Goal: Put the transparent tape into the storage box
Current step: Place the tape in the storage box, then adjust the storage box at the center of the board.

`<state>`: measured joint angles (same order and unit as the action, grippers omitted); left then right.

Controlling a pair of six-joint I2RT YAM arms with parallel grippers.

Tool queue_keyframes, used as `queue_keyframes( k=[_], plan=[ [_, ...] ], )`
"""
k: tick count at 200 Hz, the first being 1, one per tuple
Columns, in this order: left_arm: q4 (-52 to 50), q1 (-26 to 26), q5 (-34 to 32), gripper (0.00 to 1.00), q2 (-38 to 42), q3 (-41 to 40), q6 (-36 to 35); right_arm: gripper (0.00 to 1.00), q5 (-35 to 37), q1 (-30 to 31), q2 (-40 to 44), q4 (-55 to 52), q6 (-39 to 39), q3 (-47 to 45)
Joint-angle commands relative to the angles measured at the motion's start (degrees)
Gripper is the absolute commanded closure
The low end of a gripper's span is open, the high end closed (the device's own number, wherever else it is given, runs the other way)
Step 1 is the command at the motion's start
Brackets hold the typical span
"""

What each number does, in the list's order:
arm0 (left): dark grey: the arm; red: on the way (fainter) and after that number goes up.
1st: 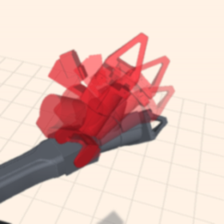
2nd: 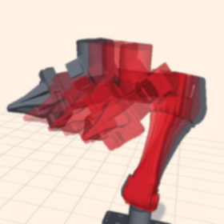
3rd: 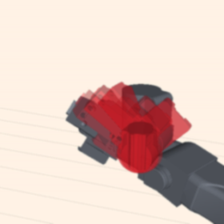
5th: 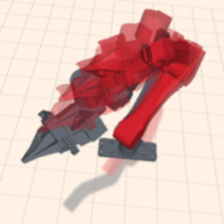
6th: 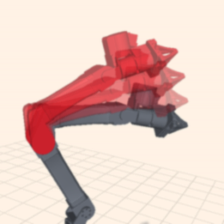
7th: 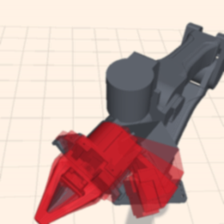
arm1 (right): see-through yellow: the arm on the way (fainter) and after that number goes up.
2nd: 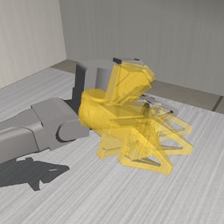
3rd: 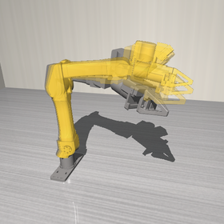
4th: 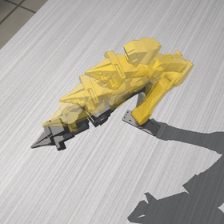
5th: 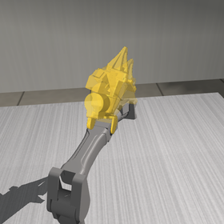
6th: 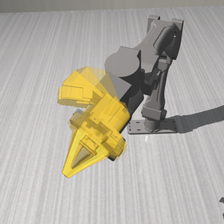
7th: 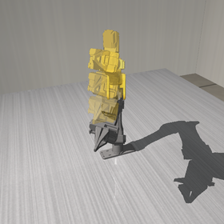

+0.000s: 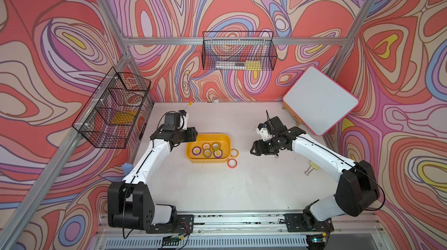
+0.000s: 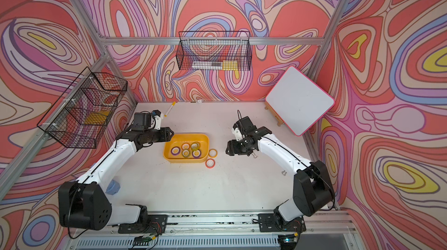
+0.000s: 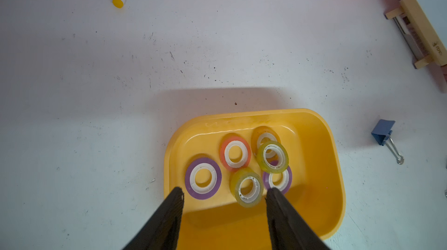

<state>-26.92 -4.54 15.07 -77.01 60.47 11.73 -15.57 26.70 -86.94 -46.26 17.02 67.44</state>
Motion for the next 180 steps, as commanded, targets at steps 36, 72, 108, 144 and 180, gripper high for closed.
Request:
queue_keyframes(
  k=[36, 72, 108, 144, 180],
  plan=[
    [-6.18, -3.05, 2.64, 0.38, 10.63, -6.95, 1.4, 0.33, 9.56, 6.85, -5.36, -2.69, -2.48, 5.06],
    [-10.1, -3.37, 1.34, 0.38, 12.92, -7.38, 1.0, 0.33, 12.49, 11.21, -10.95, -2.84, -0.36, 8.2],
    [-15.67, -3.2, -5.66, 0.38, 9.97, -5.1, 2.92, 0.33, 11.85, 12.24, -12.12, -1.03, 4.31, 8.67],
    [-17.12, -2.06, -6.33, 0.41, 6.2, -3.54, 4.88, 0.33, 10.7, 12.34, -12.2, 0.02, 6.43, 9.27],
    [-17.78, -1.52, -7.82, 0.47, 3.16, -3.43, 6.41, 0.34, 10.58, 12.32, -12.39, -0.2, 6.97, 9.38]
  ],
)
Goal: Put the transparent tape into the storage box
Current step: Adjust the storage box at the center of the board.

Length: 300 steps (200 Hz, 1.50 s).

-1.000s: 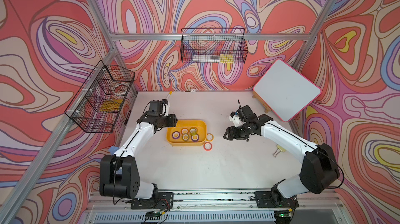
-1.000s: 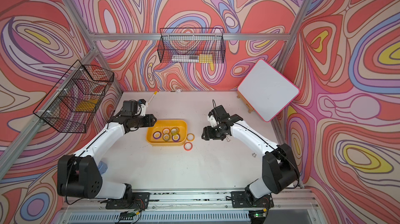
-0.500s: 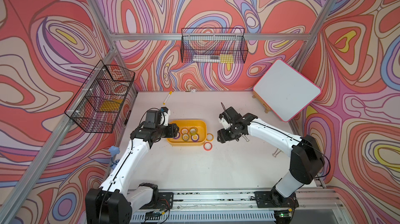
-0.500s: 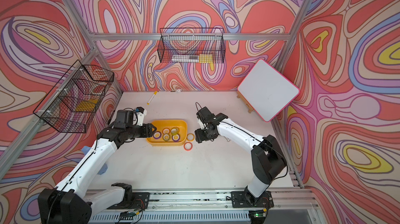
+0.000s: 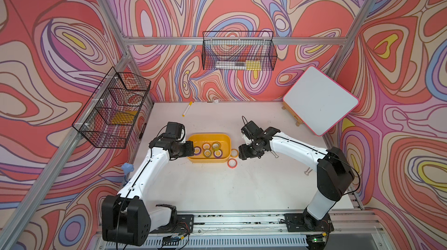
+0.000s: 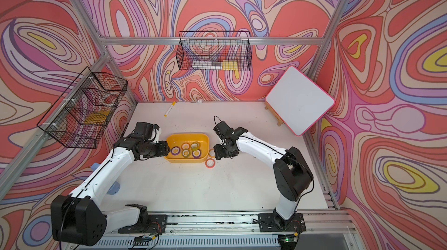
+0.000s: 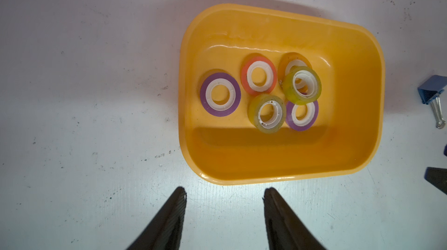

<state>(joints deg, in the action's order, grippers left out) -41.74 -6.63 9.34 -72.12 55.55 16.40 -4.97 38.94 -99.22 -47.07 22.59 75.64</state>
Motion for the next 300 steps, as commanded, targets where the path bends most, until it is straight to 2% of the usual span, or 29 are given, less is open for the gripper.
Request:
queue_keyframes(
  k=[1, 36, 86, 148, 263, 300],
  plan=[
    [-2.98, 0.57, -2.16, 0.47, -1.77, 1.49, 1.8, 0.34, 0.01, 0.13, -0.1, 0.59, 1.4, 1.14],
    [-2.45, 0.83, -4.21, 0.48, -5.44, 1.76, 3.62, 0.34, -0.29, 0.03, 0.01, 1.23, 1.49, 1.05],
    [-2.01, 0.92, -6.0, 0.57, -10.42, 3.98, 4.1, 0.34, -1.3, 0.0, -0.97, 2.16, 0.53, 1.79],
    [-1.78, 1.01, -6.94, 0.62, -14.04, 2.81, 4.69, 0.34, -1.94, -0.59, 0.16, 2.33, -0.62, 1.15],
    [-2.37, 1.01, -8.84, 0.8, -16.04, 2.63, 4.16, 0.34, -6.63, -7.36, 1.24, 3.8, -2.03, -1.28],
    [-4.07, 0.99, -9.82, 0.92, -15.45, 2.63, 3.09, 0.34, -6.98, -8.0, 0.52, 3.64, -2.72, -0.93]
  ],
)
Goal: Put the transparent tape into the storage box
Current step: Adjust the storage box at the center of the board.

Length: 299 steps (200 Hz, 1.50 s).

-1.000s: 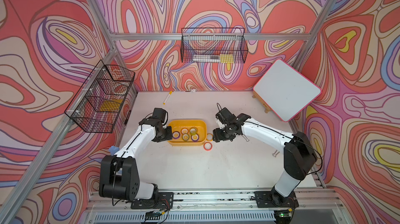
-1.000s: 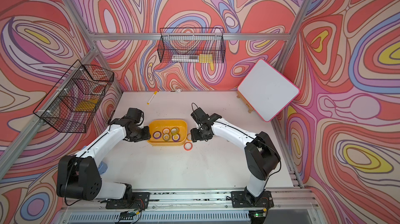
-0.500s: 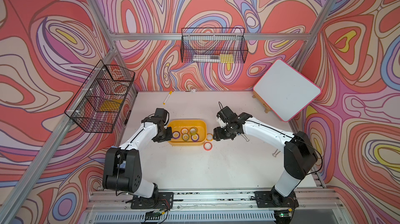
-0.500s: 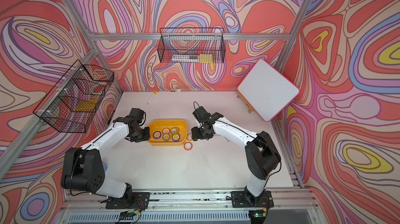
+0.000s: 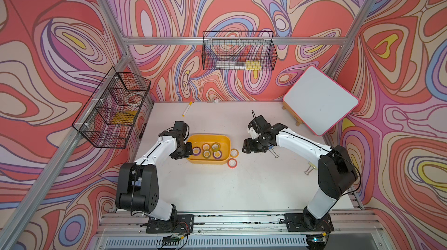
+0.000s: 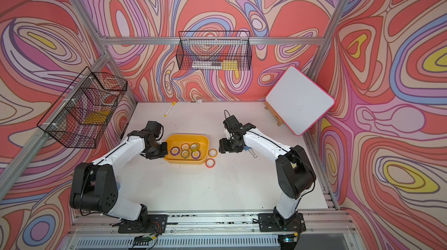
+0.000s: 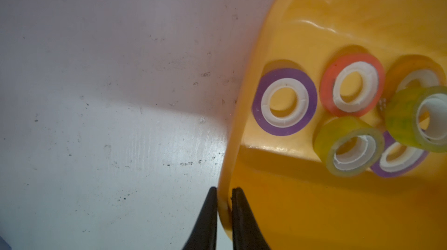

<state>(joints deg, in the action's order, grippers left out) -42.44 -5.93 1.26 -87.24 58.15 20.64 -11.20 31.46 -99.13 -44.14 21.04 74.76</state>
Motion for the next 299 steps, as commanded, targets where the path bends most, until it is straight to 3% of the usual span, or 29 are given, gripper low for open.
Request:
queue_keyframes(
  k=[1, 23, 73, 105, 129, 214, 243, 299],
  plan=[
    [-3.41, 0.3, -1.8, 0.92, -0.31, 0.03, -1.19, 0.34, -0.75, -0.57, 0.39, 0.67, -1.22, -0.06],
    [-4.87, 0.31, -2.47, 1.0, 1.05, -0.12, -1.91, 0.34, -1.35, -1.48, -0.17, 0.77, -1.75, 0.43],
    [-6.26, 0.96, -3.67, 1.0, 2.05, -0.67, -7.19, 0.34, -3.07, -2.59, -4.82, -0.8, -6.56, 3.54],
    [-4.45, 4.16, 3.29, 1.0, 2.05, -0.49, -16.09, 0.34, -3.47, -2.99, -6.27, -2.48, -12.16, 5.28],
    [-2.95, 4.27, 2.96, 1.0, 1.96, 0.27, -26.03, 0.33, -3.8, -3.48, -7.02, -3.57, -15.59, 6.25],
    [0.49, 4.35, 3.69, 1.0, -2.48, 7.34, -46.71, 0.33, -8.81, -6.94, -8.24, -4.08, -21.06, 6.5],
    [-2.21, 4.35, 5.16, 1.0, -5.06, 11.94, -54.65, 0.33, -8.93, -7.4, -7.73, -3.68, -21.82, 5.63],
    [-10.17, 3.8, 8.92, 1.0, -12.57, 17.8, -61.92, 0.33, -8.69, -7.47, -5.21, -3.17, -21.08, 3.57]
  ],
)
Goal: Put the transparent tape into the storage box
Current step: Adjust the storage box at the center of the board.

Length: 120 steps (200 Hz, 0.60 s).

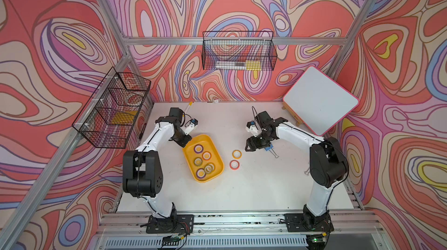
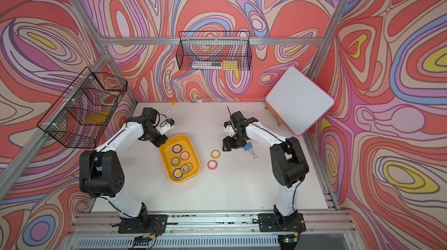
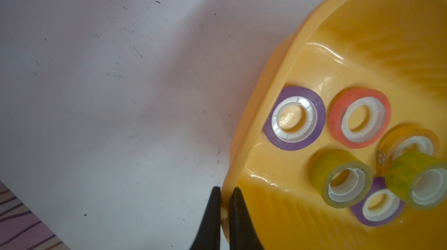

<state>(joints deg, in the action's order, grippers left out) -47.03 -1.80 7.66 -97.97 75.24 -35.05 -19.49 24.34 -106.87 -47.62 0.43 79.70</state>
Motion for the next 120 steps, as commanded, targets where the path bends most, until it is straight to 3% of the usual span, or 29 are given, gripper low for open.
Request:
queue_keyframes(
  k=[1, 54, 82, 92, 114, 120],
  plan=[
    [-5.6, -0.36, 2.61, 1.0, -1.85, 0.66, -6.38, 0.33, -0.39, -0.34, 2.54, 0.32, -0.45, -1.42],
    [-5.18, -2.21, 5.6, 1.0, -2.4, -0.88, -11.01, 0.33, -0.82, -0.43, 2.59, 0.39, 0.11, -1.57],
    [-3.5, -3.28, 2.43, 1.0, -2.06, -1.6, -10.99, 0.33, -1.17, -0.48, 2.51, 0.48, 0.45, -1.32],
    [-2.47, -3.38, 1.3, 0.75, -1.67, -1.76, -10.15, 0.33, -1.12, -0.44, 2.54, 0.48, 0.71, -1.27],
    [-1.16, -3.38, 0.25, 0.43, -0.93, -1.7, -9.19, 0.3, -0.5, -0.45, 2.88, 0.42, 1.62, -1.22],
    [-0.79, -3.38, -0.14, 0.34, -0.75, -1.55, -9.16, 0.22, -0.17, -0.44, 2.85, 0.18, 1.79, -1.09]
  ],
)
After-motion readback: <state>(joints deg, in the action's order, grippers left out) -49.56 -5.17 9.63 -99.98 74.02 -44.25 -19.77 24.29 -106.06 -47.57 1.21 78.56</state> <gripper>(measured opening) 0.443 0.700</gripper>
